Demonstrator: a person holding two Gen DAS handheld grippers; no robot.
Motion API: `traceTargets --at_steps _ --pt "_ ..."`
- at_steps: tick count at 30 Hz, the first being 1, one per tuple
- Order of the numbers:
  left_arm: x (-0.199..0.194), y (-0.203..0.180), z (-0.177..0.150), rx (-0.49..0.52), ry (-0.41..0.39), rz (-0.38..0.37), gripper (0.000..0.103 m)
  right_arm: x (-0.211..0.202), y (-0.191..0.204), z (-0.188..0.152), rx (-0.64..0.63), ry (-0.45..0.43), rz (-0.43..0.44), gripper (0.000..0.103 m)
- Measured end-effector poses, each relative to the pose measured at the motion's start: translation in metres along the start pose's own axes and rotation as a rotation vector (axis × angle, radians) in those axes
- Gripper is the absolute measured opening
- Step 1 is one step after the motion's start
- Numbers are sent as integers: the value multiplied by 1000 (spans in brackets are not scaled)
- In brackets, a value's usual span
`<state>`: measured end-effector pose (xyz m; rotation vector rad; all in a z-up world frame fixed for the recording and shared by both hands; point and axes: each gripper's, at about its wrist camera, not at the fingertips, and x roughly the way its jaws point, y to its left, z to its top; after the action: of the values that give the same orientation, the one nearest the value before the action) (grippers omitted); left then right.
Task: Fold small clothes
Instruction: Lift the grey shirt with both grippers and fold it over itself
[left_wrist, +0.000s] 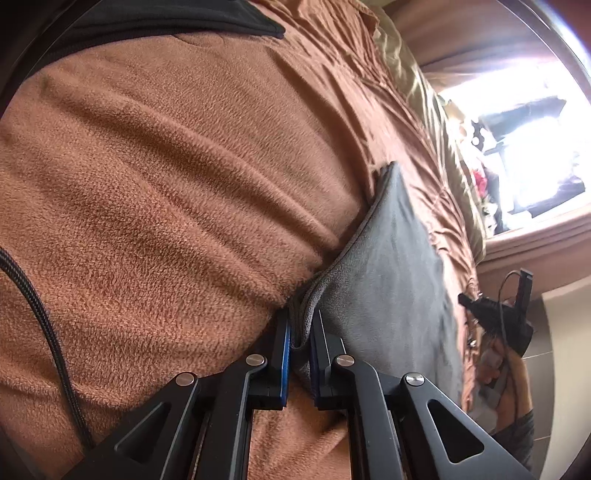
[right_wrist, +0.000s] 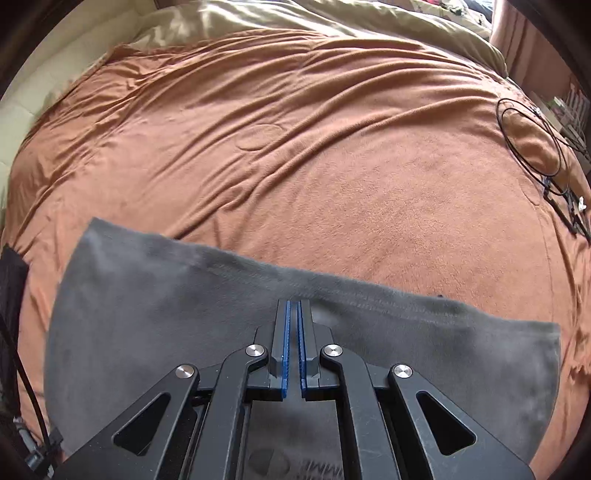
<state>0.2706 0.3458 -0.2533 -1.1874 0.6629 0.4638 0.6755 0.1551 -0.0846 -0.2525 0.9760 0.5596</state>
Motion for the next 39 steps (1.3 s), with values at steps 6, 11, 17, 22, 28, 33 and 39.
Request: traceTargets --at_steps 6,11,17,22,28,33,39 --pt "-15 -7 1 3 -5 -99 7 -24 -1 -39 20 35 64 0" --pt "-32 -24 5 39 -11 -197 7 -41 1 -71 29 74 95 0" --pt "-40 -51 10 91 -9 -288 7 -58 1 -108 33 95 110 0" --pt "-44 -78 13 151 4 -360 7 -61 -1 -142 59 135 127 0" --pt "-53 -114 17 218 21 -425 7 -64 4 -174 62 162 157 0" --pt "-56 -146 18 271 30 -461 7 -74 7 -192 63 174 171 0" --pt "-54 -182 15 321 59 -507 7 -82 7 -215 78 198 231 0"
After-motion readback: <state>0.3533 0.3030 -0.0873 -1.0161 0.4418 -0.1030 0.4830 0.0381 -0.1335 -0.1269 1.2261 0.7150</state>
